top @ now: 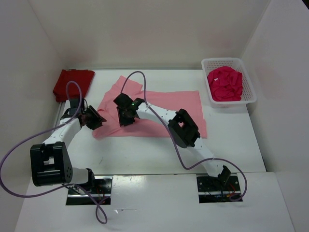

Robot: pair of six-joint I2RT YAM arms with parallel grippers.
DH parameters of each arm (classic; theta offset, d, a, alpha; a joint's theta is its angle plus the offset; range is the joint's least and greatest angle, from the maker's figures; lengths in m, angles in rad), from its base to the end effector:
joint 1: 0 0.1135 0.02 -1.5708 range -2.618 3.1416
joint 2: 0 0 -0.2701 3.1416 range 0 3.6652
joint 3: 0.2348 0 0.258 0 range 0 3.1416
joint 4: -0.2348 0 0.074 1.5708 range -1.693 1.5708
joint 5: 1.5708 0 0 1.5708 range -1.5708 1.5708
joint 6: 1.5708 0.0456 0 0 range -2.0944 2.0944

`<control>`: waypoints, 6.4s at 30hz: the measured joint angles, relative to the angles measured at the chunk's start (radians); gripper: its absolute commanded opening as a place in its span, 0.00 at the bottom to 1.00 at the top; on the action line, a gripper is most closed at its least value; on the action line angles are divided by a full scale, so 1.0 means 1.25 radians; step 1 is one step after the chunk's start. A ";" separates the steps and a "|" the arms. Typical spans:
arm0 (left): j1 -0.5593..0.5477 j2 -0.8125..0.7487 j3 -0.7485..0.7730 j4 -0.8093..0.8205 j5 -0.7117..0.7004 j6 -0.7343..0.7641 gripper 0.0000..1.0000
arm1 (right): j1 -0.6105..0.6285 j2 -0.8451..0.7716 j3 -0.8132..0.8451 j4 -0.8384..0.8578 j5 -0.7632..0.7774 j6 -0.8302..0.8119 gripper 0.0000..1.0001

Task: Fold and stack the t-shirts
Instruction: Fold the flattened tshirt in 1/3 of the way

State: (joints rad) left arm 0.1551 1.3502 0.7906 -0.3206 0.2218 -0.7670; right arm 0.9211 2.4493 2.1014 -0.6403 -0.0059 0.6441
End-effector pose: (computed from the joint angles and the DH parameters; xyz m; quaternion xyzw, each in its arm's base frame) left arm 0.2791 0.0335 0.2034 -0.3825 0.8542 -0.2006 0.2894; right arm 0.3326 0.4382 0.1569 -0.1331 0.9486 0.2045 0.2017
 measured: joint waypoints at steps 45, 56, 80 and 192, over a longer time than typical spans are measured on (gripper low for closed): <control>-0.011 0.051 -0.110 0.071 -0.046 -0.087 0.44 | 0.019 0.023 0.037 -0.023 0.123 -0.070 0.00; -0.011 0.052 -0.114 0.078 -0.046 -0.102 0.44 | 0.018 0.025 0.073 -0.042 0.129 -0.074 0.00; -0.011 0.052 -0.114 0.077 -0.047 -0.102 0.43 | -0.040 -0.129 -0.123 0.008 0.039 -0.070 0.59; -0.011 0.061 -0.098 0.024 -0.093 -0.076 0.43 | -0.012 0.278 0.545 -0.165 0.061 -0.153 0.53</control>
State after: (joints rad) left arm 0.1417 1.4261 0.6678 -0.2905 0.1055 -0.8623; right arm 0.9058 2.7968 2.7827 -0.8463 0.0708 0.4526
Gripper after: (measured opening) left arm 0.349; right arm 0.509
